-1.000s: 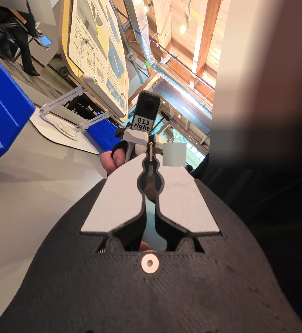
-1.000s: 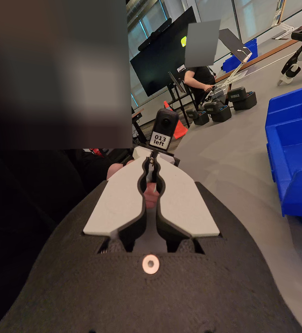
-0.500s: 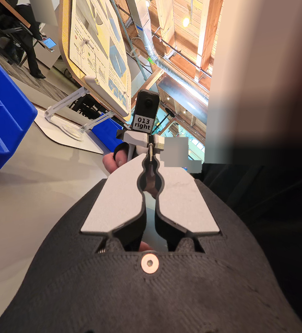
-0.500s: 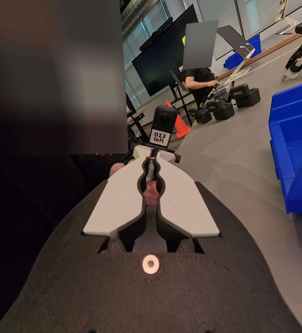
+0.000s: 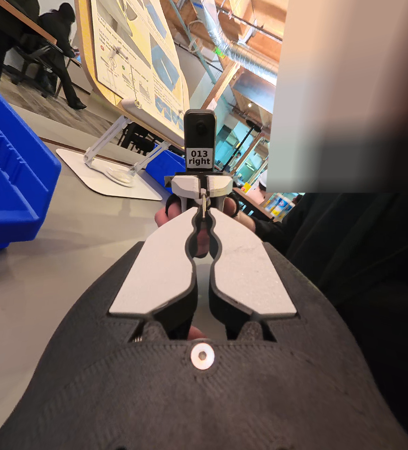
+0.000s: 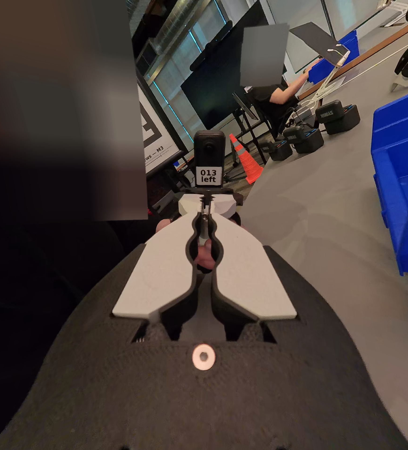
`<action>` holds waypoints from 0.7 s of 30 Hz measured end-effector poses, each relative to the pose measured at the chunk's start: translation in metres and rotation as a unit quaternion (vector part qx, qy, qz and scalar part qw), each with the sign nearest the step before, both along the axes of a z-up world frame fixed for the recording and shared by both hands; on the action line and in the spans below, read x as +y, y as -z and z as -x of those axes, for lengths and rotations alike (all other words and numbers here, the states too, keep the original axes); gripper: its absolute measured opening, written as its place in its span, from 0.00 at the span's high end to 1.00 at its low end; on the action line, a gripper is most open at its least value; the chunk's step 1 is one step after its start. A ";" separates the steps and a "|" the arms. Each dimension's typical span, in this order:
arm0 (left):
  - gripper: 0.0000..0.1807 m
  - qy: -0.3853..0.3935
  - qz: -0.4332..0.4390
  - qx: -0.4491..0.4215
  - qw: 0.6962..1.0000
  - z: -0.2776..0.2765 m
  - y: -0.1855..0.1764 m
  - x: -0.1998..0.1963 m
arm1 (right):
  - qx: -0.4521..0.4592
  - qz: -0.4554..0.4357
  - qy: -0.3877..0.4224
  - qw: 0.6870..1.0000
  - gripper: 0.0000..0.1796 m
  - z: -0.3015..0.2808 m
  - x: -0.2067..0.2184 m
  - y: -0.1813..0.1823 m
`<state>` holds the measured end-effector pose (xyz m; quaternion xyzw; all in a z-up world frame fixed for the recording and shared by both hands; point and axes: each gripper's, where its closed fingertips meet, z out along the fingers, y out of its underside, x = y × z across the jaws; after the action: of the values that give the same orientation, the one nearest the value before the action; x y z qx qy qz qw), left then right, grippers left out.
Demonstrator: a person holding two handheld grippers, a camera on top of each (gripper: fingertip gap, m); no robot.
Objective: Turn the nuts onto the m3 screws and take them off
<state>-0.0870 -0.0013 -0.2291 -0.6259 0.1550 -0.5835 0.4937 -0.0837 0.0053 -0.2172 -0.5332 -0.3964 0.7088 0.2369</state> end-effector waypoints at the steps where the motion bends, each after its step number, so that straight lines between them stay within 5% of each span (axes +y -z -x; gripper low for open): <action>1: 0.99 -0.002 -0.003 0.006 1.000 0.000 0.000 0.000 | -0.002 0.002 0.000 1.000 0.98 0.000 0.000 0.000; 21: 0.98 -0.015 -0.045 0.086 0.995 -0.005 0.006 -0.002 | -0.014 0.032 -0.010 0.999 0.97 -0.004 -0.002 0.005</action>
<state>-0.0818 -0.0036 -0.2346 -0.6532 0.2133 -0.5124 0.5150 -0.0795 0.0038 -0.2220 -0.5465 -0.3826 0.7156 0.2068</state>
